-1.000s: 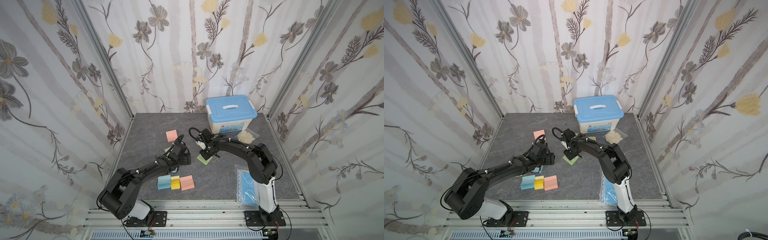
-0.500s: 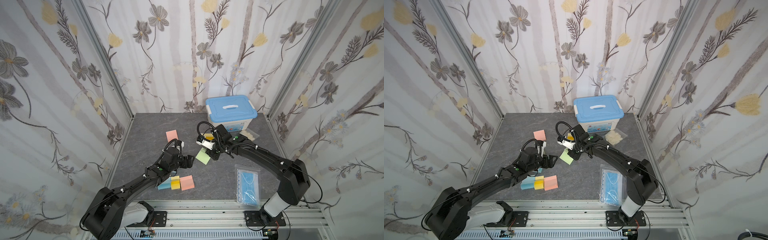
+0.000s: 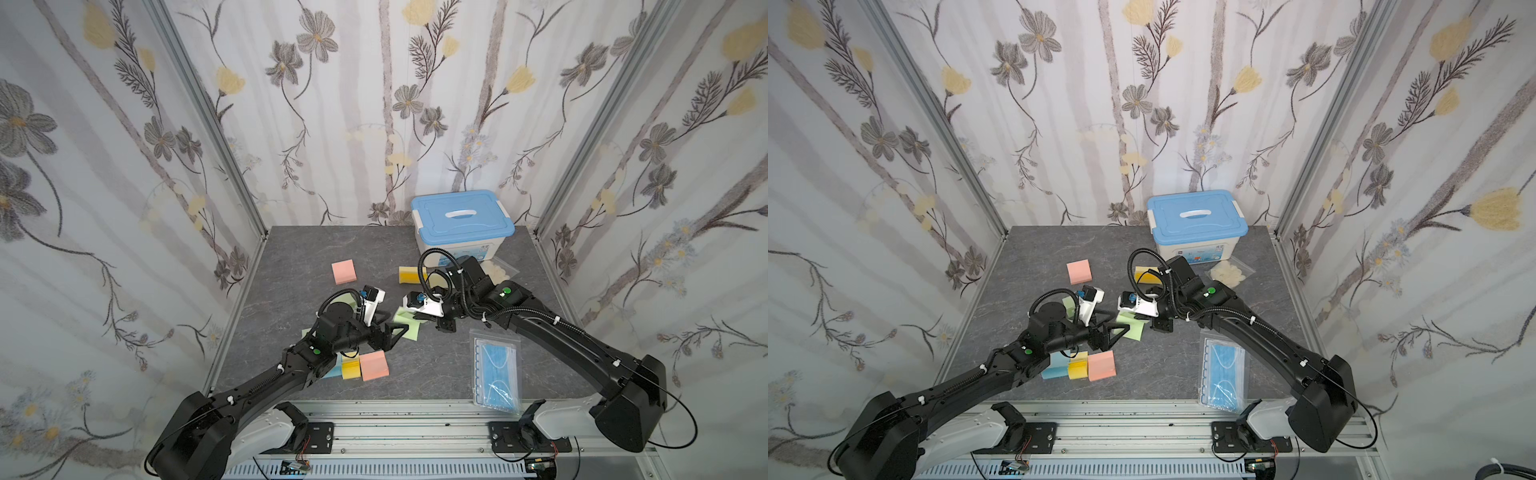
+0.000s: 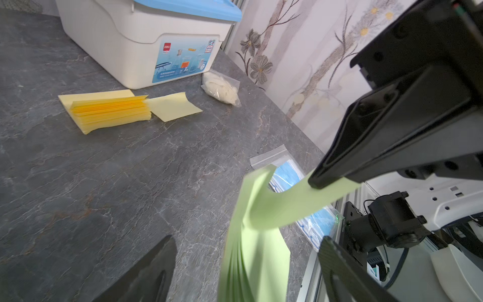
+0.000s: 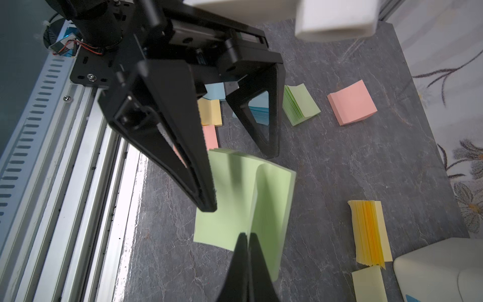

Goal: Tear off pages from different memo pads
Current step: Tear off the paper from the memo pad, then place the paper at the center of the board.

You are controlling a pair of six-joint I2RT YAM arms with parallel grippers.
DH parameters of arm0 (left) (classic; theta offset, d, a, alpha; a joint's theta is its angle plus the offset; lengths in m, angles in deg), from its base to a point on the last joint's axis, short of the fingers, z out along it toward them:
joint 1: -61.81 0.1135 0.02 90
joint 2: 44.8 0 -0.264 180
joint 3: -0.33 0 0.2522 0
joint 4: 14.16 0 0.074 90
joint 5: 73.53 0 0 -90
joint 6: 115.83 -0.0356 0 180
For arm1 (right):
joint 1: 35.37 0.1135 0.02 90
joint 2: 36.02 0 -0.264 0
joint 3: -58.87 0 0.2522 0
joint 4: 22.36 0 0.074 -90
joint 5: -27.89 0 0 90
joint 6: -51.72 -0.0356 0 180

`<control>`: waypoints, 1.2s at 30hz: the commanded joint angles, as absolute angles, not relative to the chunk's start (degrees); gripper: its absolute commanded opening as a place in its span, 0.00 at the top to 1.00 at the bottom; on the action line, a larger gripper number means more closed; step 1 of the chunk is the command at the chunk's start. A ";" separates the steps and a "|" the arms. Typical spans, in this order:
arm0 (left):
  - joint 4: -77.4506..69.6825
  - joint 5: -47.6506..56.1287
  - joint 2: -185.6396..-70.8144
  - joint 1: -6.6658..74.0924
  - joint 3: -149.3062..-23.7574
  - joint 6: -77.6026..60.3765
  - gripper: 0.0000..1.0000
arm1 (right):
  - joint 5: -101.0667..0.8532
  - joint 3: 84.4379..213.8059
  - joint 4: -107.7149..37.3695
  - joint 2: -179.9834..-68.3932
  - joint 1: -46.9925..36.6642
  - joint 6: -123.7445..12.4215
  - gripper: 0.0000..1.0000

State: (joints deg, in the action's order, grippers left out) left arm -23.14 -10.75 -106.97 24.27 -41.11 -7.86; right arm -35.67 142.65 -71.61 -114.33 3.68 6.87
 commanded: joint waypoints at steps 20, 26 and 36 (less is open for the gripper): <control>-16.09 -1.21 -112.45 22.65 -46.86 -8.61 1.00 | -53.82 133.77 -47.19 -104.74 1.55 1.18 1.00; -11.34 7.20 -113.62 22.85 -48.54 -8.04 1.00 | -72.21 127.35 -31.37 -102.34 -0.45 6.21 1.00; -8.88 14.44 -112.76 23.67 -48.19 -5.65 1.00 | -58.16 138.16 -62.93 -122.18 -7.85 36.08 1.00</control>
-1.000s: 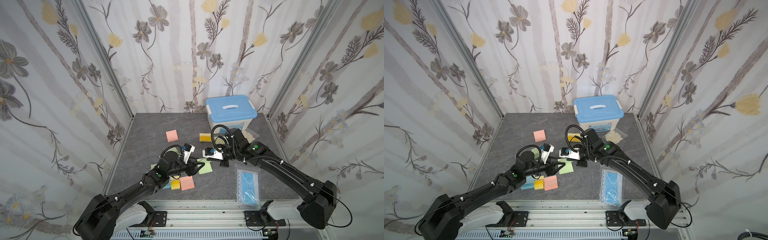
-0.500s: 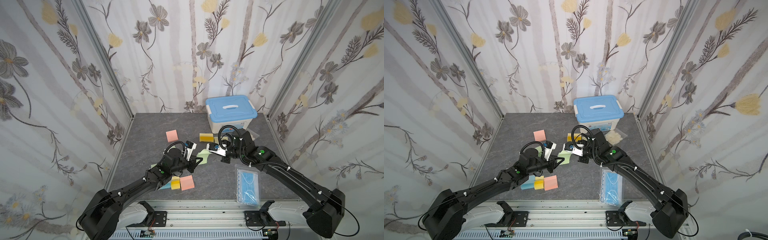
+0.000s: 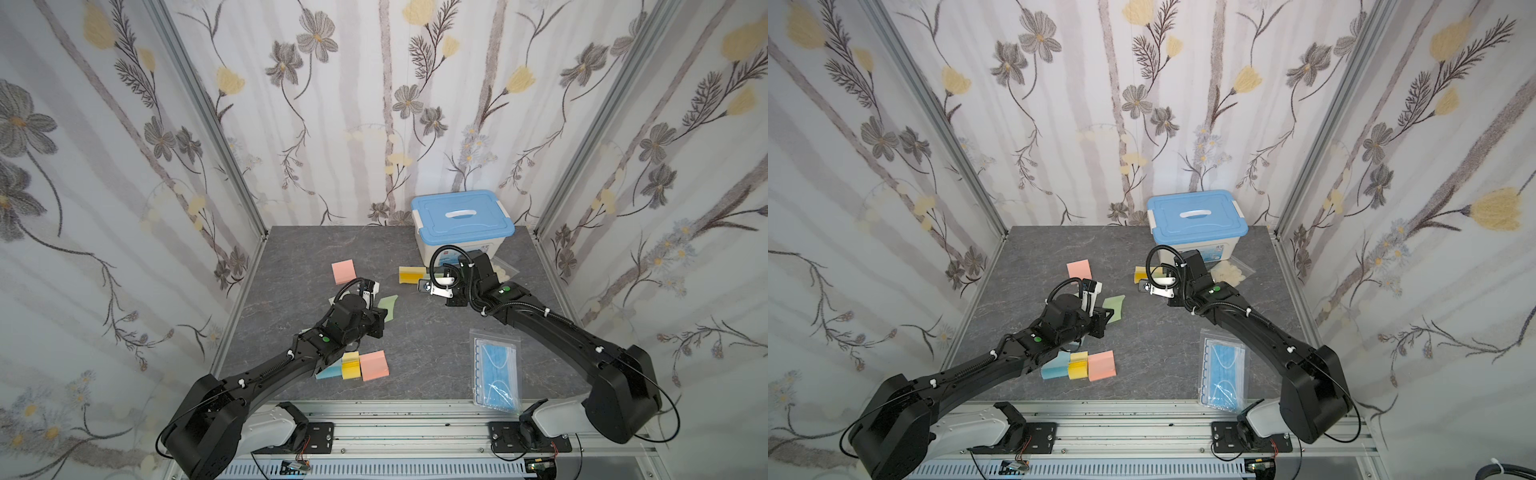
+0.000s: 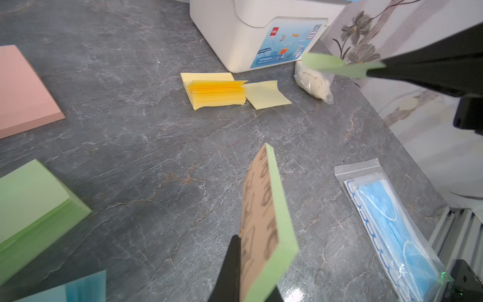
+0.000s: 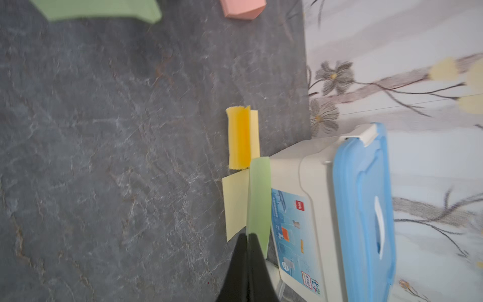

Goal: Tear off pages from different memo pads
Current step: Place the paper at the center of the board.

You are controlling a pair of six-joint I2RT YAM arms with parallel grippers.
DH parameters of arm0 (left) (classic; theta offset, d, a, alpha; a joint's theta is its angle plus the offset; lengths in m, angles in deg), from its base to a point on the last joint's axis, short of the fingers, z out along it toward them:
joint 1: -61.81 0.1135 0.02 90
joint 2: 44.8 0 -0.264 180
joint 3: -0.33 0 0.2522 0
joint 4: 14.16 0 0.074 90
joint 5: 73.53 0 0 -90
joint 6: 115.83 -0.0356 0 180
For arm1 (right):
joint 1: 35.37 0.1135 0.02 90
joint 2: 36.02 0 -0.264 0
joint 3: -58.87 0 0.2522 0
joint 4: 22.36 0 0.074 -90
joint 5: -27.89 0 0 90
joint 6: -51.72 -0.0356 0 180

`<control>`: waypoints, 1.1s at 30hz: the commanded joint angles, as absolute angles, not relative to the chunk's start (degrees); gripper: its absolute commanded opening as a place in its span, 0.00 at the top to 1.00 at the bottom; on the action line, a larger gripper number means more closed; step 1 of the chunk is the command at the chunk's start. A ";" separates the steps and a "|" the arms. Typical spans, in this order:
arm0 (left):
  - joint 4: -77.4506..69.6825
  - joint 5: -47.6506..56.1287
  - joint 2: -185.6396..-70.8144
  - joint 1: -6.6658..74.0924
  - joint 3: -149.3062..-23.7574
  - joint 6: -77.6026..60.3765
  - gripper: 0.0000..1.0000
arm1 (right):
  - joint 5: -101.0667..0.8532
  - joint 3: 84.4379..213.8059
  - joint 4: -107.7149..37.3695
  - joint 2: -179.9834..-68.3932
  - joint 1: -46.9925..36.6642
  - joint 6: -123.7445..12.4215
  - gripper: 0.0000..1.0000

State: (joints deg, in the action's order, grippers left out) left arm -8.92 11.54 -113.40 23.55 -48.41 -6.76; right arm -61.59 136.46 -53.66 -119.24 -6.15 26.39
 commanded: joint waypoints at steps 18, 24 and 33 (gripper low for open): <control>-9.09 15.06 -112.51 23.70 -47.71 -4.06 1.00 | -56.13 147.01 -62.75 -141.24 -14.22 35.28 1.00; -8.83 15.39 -112.85 23.73 -48.01 -4.13 1.00 | -56.22 148.41 -62.69 -143.79 -15.36 35.11 1.00; -8.94 15.68 -113.68 23.71 -48.12 -4.21 0.99 | -52.98 146.24 -63.85 -143.23 -15.94 33.57 0.48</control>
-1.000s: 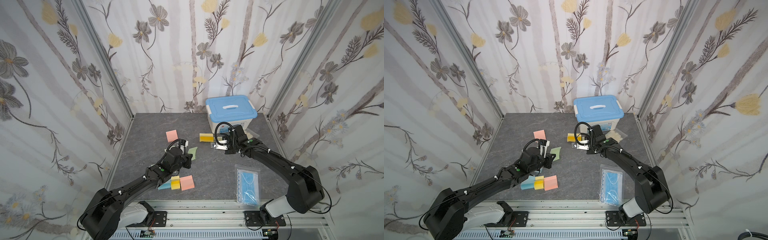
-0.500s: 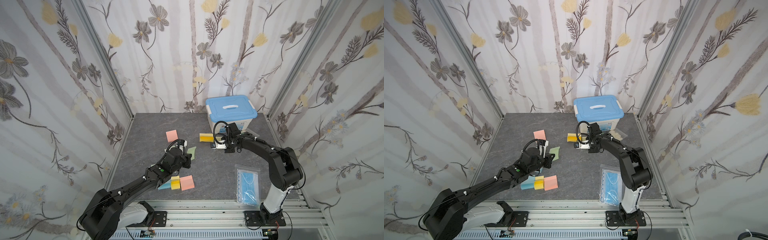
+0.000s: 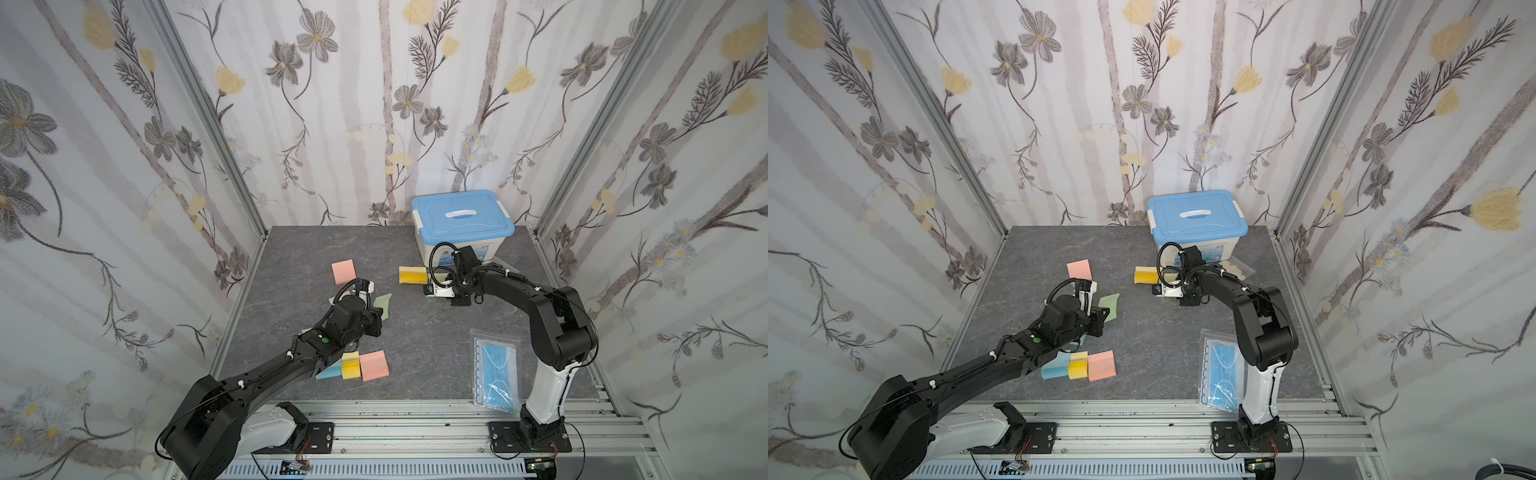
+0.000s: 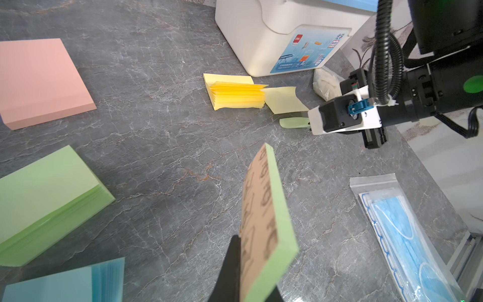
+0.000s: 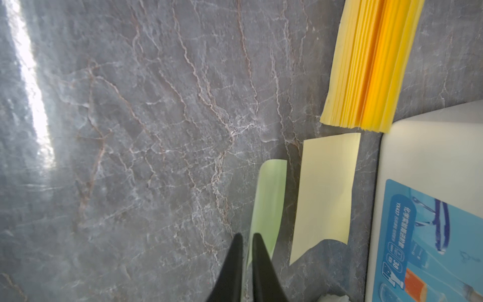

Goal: Tear off pages from different memo pads
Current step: Place the paper at the center of the board.

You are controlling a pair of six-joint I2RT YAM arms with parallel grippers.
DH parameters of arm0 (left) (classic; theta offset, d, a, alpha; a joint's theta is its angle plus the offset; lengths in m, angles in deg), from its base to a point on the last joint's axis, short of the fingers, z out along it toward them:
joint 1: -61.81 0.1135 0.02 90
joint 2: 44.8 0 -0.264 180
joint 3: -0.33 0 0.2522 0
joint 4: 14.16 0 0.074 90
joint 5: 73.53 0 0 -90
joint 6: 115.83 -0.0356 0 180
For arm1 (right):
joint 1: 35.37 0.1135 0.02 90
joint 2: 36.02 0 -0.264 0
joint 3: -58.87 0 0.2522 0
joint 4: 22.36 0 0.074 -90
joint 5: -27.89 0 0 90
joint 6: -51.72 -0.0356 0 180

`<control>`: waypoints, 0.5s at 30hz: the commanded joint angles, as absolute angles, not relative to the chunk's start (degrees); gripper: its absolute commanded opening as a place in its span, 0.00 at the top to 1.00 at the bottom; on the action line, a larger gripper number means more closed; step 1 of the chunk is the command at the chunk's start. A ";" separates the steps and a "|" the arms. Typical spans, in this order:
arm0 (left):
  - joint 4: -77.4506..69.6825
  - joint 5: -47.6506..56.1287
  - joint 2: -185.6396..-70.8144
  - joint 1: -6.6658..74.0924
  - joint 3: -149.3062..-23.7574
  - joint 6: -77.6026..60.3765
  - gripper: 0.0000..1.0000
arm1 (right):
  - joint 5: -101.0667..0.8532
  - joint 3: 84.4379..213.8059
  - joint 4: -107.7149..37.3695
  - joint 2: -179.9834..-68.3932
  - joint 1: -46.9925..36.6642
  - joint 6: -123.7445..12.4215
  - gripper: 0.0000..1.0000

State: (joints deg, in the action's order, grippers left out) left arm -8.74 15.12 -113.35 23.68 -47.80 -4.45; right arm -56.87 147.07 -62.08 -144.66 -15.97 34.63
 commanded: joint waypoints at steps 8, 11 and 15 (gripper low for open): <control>-9.03 15.33 -114.23 23.71 -48.36 -3.52 0.98 | -46.47 146.56 -78.53 -138.19 -15.51 30.54 0.43; -9.05 15.18 -113.99 23.72 -48.30 -3.23 0.98 | -46.91 143.97 -78.89 -136.87 -15.01 29.57 0.43; -9.49 14.73 -113.53 23.71 -48.10 -2.25 0.96 | -46.71 143.67 -75.89 -132.46 -14.37 20.58 0.43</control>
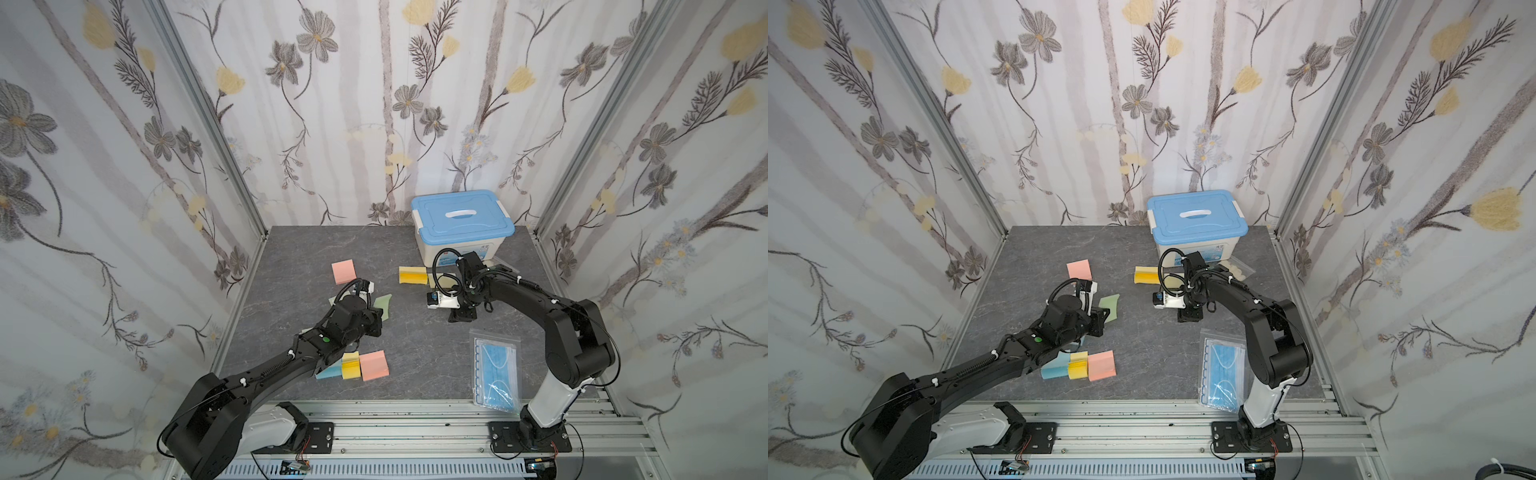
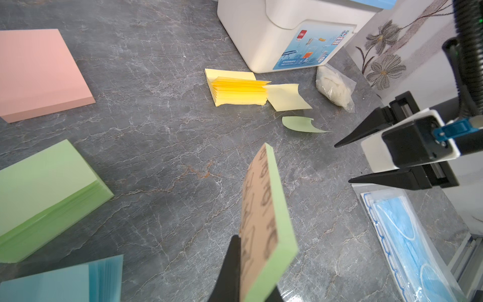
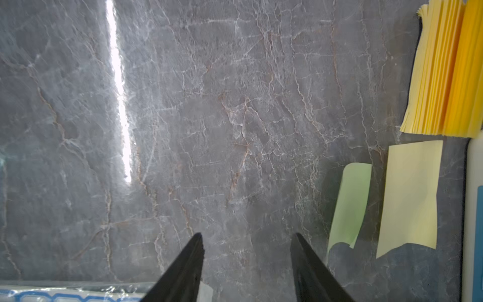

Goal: Tear off pages from different memo pads
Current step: Place the paper at the center of the board, then place the memo pad at the center of the board.

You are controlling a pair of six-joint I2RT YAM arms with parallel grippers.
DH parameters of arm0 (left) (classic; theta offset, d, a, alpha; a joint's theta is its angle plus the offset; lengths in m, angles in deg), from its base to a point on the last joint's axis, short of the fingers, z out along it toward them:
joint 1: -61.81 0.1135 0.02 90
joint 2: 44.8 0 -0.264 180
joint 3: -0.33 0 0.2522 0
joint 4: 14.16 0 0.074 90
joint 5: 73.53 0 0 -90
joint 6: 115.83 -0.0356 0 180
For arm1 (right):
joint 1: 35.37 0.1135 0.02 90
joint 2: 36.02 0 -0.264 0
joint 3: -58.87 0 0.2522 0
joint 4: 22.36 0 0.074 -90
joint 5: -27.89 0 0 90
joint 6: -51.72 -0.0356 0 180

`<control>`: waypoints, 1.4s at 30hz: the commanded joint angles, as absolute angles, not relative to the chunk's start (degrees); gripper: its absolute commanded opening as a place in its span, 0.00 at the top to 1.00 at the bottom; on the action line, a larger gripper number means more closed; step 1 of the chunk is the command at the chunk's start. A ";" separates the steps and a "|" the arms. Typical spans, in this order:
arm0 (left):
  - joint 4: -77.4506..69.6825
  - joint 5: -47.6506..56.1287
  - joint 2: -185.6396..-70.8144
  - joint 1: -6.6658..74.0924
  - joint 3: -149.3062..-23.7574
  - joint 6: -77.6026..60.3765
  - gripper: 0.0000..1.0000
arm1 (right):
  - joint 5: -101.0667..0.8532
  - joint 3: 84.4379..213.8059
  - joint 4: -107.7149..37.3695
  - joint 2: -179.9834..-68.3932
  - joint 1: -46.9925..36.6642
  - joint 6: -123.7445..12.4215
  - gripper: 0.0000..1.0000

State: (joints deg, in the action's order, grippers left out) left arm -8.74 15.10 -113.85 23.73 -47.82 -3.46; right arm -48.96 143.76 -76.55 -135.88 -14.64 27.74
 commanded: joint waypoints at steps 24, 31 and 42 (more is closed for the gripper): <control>7.79 -1.18 -159.88 23.75 -90.91 9.71 0.99 | -69.04 103.10 -40.17 -83.58 -10.85 -44.19 0.18; 13.56 -0.57 -167.07 23.75 -100.64 10.03 0.97 | -65.03 100.64 -38.62 -81.76 -10.84 -46.51 0.17; 22.75 9.12 -170.92 23.74 -109.20 6.79 0.60 | -63.72 99.34 -37.44 -80.53 -10.84 -49.09 0.17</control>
